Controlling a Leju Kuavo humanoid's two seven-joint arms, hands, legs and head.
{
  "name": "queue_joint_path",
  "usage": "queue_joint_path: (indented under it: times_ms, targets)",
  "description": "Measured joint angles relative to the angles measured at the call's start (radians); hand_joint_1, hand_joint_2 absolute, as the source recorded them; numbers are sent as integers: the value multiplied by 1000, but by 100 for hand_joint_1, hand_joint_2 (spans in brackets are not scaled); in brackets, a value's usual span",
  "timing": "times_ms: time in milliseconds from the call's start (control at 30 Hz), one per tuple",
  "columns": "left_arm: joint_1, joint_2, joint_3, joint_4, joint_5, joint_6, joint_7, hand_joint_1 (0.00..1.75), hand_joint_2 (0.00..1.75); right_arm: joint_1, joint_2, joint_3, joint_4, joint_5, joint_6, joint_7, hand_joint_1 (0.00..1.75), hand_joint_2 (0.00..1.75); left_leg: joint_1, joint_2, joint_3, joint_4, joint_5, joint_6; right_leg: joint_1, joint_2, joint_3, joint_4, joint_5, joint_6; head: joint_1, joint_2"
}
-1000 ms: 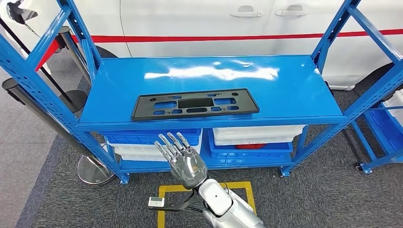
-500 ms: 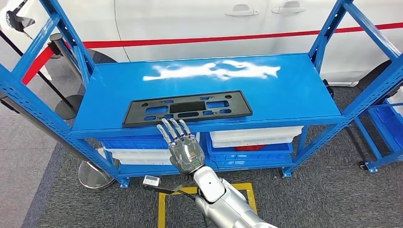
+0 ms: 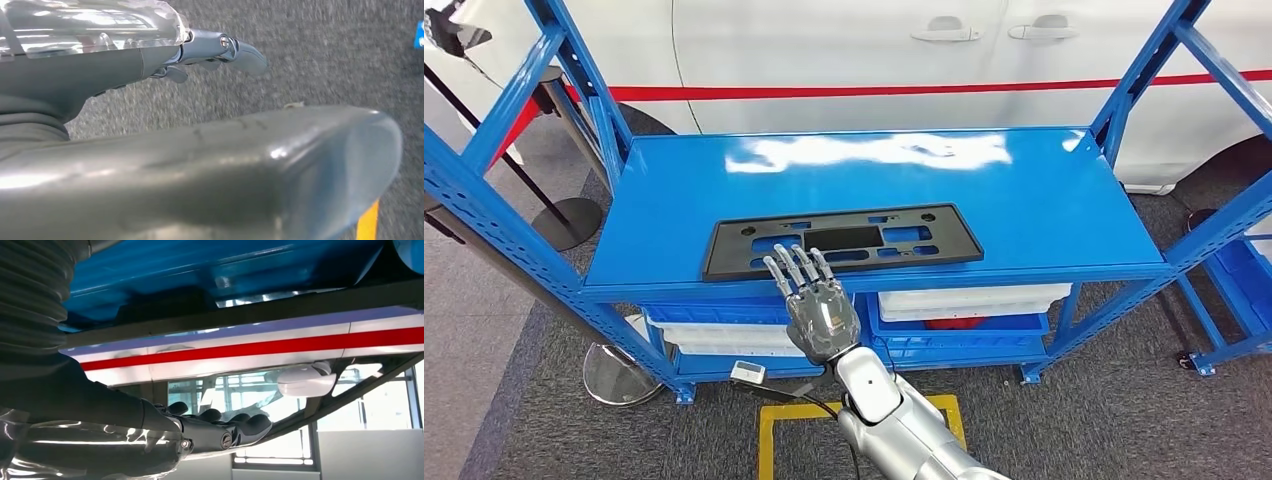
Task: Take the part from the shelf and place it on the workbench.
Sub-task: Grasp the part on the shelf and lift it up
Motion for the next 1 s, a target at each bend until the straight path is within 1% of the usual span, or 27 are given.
queue_joint_path:
  times_ms: [33,67,100,133,167,200,233,267,300,367,400,433,467,500,533,567,600,633,667,700,733,767,867,900,933,967,1000]
  targets:
    - [0,0,0,0,0,0,0,0,0,2,-2,-1,0,0,1,1,0,175,-2,0,2,0,-3,2,0,0,-35,51,-11,0,0,0]
    - [1,0,0,0,-1,0,0,0,0,4,-3,-2,1,1,2,2,0,175,-4,-1,6,0,-6,4,1,0,-62,81,-5,-2,0,0]
    - [1,0,0,0,-1,0,1,0,0,6,-5,-3,1,2,3,3,0,175,-6,-2,11,0,-10,4,1,0,-71,74,20,-5,0,0]
    - [1,0,0,0,-1,0,1,0,0,6,-6,-5,1,4,5,4,0,175,-9,-3,20,0,-15,4,3,0,-59,28,64,-11,0,0]
    - [2,0,0,0,-2,-1,1,0,0,6,-6,-7,1,6,8,6,0,175,-10,-4,28,0,-21,3,6,0,-34,-44,114,-20,0,0]
    - [1,-1,0,0,-3,-1,2,0,0,5,-7,-10,0,7,12,7,0,175,-14,-4,35,0,-27,1,10,0,-7,-110,150,-29,-2,0]
    - [1,-2,0,1,-4,-2,3,0,0,3,-7,-14,0,8,17,9,0,175,-15,-4,39,0,-31,-3,15,-1,13,-161,169,-36,-2,0]
    - [0,-3,0,1,-6,-2,4,0,0,1,-8,-19,0,10,24,11,0,175,-15,-4,40,-1,-34,-7,18,0,24,-187,173,-42,-3,0]
    - [-1,-4,0,1,-8,-2,5,0,0,0,-10,-24,0,12,30,15,0,175,-15,-4,41,-3,-36,-12,21,0,27,-194,168,-44,-4,0]
    - [-1,-2,0,1,-13,-2,6,0,0,-5,-14,-37,-1,15,42,24,0,175,-15,-3,46,-7,-41,-23,16,1,35,-209,167,-47,-3,0]
    - [-1,-1,0,1,-16,-2,6,0,0,-10,-16,-45,-2,16,47,28,0,175,-16,-2,44,4,-50,-27,11,1,43,-217,167,-50,-4,0]
    - [-2,0,0,1,-18,-2,7,0,0,-16,-18,-53,-3,16,54,31,0,175,-16,-2,32,36,-68,-32,7,0,52,-225,167,-53,-5,0]
    - [-1,0,0,1,-19,-3,8,0,0,-22,-20,-61,-3,17,60,33,0,175,-13,-1,6,89,-93,-36,5,-1,60,-229,166,-56,-6,0]
    - [-1,1,0,1,-21,-3,9,0,0,-27,-23,-69,-3,18,66,36,0,175,-11,-1,-31,159,-121,-40,4,-2,65,-230,162,-58,-7,0]
    - [0,1,0,1,-22,-4,10,0,0,-31,-27,-77,-3,19,75,41,0,175,-9,-1,-70,226,-142,-45,5,-3,69,-230,159,-59,-7,0]
    - [1,1,0,1,-24,-5,12,0,0,-34,-31,-86,-3,20,83,45,0,175,-7,-1,-98,267,-145,-48,5,-3,73,-229,154,-59,-7,0]
    - [2,2,0,1,-26,-5,13,0,0,-37,-35,-95,-3,22,91,50,0,175,-5,-1,-109,269,-126,-50,5,-2,78,-228,150,-58,-7,0]
    - [3,3,0,1,-29,-6,14,0,0,-43,-40,-104,-3,23,98,54,0,175,-3,0,-99,230,-88,-51,5,-1,84,-226,144,-56,-7,0]
    - [4,5,0,1,-31,-8,15,0,0,-50,-44,-113,-3,25,105,57,0,175,-2,0,-73,161,-41,-50,4,1,90,-224,137,-53,-7,0]
    - [4,6,0,1,-34,-10,15,0,0,-58,-48,-122,-2,26,111,61,0,175,-2,1,-46,95,-7,-48,5,2,95,-222,131,-48,-7,0]
    - [3,7,0,1,-36,-12,15,0,0,-67,-51,-129,-1,27,117,65,0,175,-3,1,-23,42,13,-44,7,2,97,-219,126,-43,-7,0]
    - [2,7,0,1,-38,-14,15,0,0,-74,-55,-137,1,27,122,68,0,175,-5,1,-12,13,19,-40,8,3,96,-217,123,-39,-7,0]
    - [3,8,0,1,-41,-16,16,0,0,-88,-64,-155,9,27,130,76,0,175,-7,-1,-9,1,12,-22,9,3,93,-217,118,-25,-6,0]
    - [3,8,0,1,-41,-16,16,0,0,-91,-66,-158,10,27,131,77,0,175,-6,-1,-5,-3,11,-16,9,3,91,-207,109,-20,-5,0]
    - [3,8,0,1,-42,-16,16,0,0,-95,-68,-161,11,27,134,79,0,175,-4,-1,-2,-6,11,-10,8,2,79,-179,92,-15,-4,0]
    - [2,8,0,1,-45,-16,15,0,0,-99,-70,-165,14,28,139,81,39,175,-3,0,1,-9,10,-5,7,2,54,-129,67,-11,-3,0]
    - [1,8,-1,1,-49,-15,14,0,0,-104,-72,-168,18,30,148,84,80,175,-4,0,2,-9,9,-2,7,1,17,-59,37,-8,-2,0]
